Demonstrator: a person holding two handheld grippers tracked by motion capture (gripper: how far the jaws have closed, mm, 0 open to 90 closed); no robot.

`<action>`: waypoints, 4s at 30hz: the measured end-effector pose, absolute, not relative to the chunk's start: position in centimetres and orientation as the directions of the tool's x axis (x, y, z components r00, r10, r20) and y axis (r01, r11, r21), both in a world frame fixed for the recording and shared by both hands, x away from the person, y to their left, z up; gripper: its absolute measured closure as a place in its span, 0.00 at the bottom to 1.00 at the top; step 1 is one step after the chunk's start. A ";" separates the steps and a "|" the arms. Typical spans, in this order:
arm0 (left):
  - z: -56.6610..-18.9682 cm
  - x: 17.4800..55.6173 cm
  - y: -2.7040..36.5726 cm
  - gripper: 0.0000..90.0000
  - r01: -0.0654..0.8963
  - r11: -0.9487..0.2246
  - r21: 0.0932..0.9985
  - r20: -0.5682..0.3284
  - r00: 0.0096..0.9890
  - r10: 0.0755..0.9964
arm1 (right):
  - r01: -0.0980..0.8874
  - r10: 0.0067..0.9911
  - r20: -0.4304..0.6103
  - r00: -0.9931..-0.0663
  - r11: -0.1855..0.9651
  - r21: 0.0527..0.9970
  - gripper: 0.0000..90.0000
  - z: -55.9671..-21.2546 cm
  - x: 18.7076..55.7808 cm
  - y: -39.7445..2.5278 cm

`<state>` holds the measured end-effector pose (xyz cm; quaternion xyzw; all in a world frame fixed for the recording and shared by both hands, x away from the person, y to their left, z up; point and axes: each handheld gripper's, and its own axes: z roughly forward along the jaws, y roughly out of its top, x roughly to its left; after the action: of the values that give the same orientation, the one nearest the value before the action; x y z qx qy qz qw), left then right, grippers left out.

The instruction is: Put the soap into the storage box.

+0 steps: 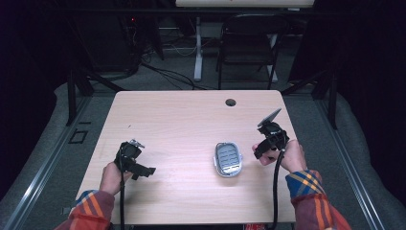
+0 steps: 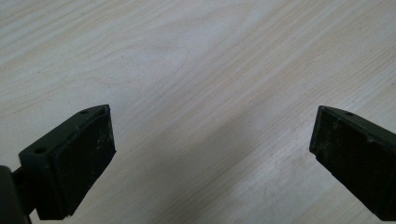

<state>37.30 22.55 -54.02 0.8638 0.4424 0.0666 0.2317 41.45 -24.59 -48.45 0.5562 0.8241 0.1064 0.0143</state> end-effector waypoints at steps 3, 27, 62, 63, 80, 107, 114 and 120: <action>-54.0 37.3 22.6 0.00 0.734 -0.500 0.459 -0.091 0.599 0.796 | 0.913 0.920 0.091 -0.382 0.360 0.191 0.41 -48.3 41.4 -24.4; -54.1 37.5 21.9 0.00 0.728 -0.512 0.456 -0.097 0.613 0.784 | 0.872 0.885 0.047 -0.463 0.445 0.204 0.41 -43.9 41.8 -20.6; -54.1 37.5 22.0 0.00 0.724 -0.519 0.454 -0.094 0.619 0.780 | 0.828 0.834 0.036 -0.551 0.540 0.150 0.41 -45.0 42.6 -15.7; -54.1 37.4 22.0 0.00 0.724 -0.519 0.454 -0.095 0.619 0.780 | 0.828 0.835 0.035 -0.549 0.538 0.154 0.41 -45.1 42.6 -15.6; -54.1 37.4 21.9 0.00 0.721 -0.523 0.454 -0.092 0.622 0.778 | 0.828 0.830 0.037 -0.556 0.550 0.106 0.41 -46.8 43.2 -14.5; -54.1 37.4 21.8 0.00 0.716 -0.535 0.448 -0.089 0.632 0.770 | 0.849 0.850 -0.007 -0.527 0.527 0.042 0.41 -49.1 43.7 -12.1; -54.1 37.4 21.8 0.00 0.715 -0.538 0.447 -0.088 0.634 0.769 | 0.857 0.857 -0.011 -0.515 0.515 0.029 0.41 -49.4 43.9 -11.8; -54.1 37.4 21.8 0.00 0.714 -0.539 0.447 -0.088 0.635 0.767 | 0.872 0.873 0.006 -0.487 0.487 0.044 0.40 -49.6 43.7 -11.8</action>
<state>37.44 21.76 -54.10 0.8753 0.4229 0.0591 0.2268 43.73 -11.79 -49.56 0.5062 0.8621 0.0206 0.0087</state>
